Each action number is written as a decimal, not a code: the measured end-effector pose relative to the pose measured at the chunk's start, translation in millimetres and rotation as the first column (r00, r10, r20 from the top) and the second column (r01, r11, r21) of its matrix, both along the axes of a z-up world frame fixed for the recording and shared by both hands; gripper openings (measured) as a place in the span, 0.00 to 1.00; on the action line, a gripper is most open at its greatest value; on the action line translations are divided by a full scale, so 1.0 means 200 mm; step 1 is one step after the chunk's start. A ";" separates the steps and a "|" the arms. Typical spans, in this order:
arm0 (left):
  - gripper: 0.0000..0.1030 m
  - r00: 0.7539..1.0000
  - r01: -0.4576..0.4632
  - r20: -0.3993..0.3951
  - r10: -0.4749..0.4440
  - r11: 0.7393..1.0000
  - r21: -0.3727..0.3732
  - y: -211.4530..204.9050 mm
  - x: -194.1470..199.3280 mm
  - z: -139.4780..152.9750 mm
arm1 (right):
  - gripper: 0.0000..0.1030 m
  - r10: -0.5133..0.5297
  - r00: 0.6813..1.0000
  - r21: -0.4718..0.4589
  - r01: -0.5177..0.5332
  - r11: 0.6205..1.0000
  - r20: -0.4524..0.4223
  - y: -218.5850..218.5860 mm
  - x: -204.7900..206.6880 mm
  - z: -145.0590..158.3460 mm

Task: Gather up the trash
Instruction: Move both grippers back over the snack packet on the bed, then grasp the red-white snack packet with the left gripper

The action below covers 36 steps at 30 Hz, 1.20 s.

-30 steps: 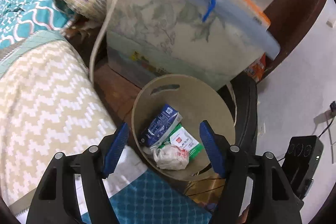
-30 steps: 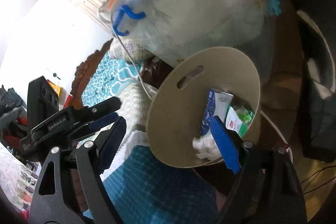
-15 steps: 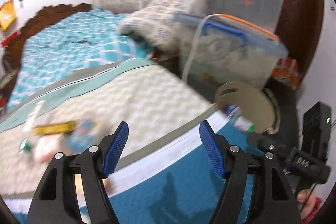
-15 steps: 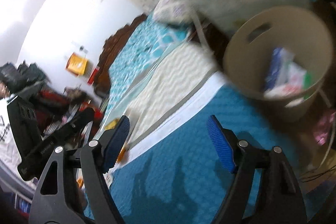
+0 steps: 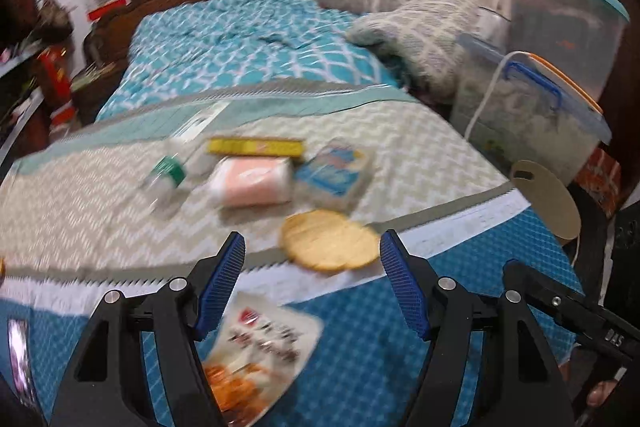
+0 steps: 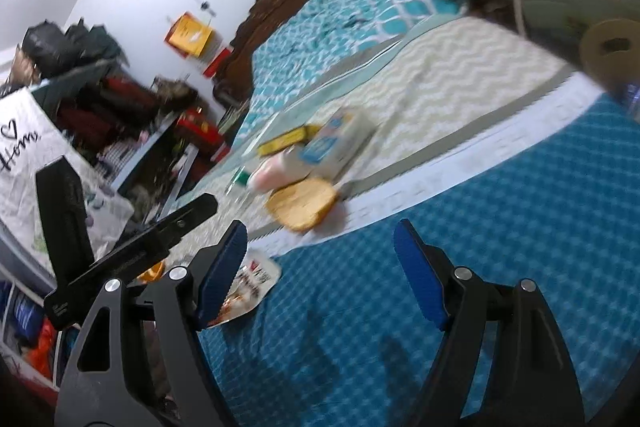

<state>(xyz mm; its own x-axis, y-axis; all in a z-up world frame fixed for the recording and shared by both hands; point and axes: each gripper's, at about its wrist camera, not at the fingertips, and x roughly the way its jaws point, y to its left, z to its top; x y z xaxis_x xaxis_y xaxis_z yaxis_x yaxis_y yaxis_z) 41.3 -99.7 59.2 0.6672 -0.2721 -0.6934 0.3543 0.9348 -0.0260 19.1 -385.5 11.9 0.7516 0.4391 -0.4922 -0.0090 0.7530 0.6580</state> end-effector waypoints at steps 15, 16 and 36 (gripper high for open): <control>0.65 0.985 -0.172 0.001 0.172 0.984 -0.045 0.48 0.00 -0.04 | 0.74 0.125 0.991 -0.070 -0.128 0.989 -0.038 0.35 0.04 0.02; 0.65 0.983 -0.185 0.007 0.186 0.982 -0.044 0.51 0.00 -0.04 | 0.74 0.131 0.990 -0.076 -0.134 0.988 -0.041 0.38 0.04 0.03; 0.65 0.953 -0.294 -0.095 0.287 0.953 -0.073 1.09 0.03 -0.14 | 0.74 0.215 0.964 -0.114 -0.234 0.966 -0.153 0.65 0.12 -0.10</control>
<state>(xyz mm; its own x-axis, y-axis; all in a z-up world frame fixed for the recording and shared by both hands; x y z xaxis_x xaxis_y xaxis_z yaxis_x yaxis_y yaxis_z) 47.5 119.0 31.2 0.6678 -0.1356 -0.7319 0.0606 0.9899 -0.1281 42.8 -256.5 -8.1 0.5616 0.5143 -0.6481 -0.1033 0.8208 0.5618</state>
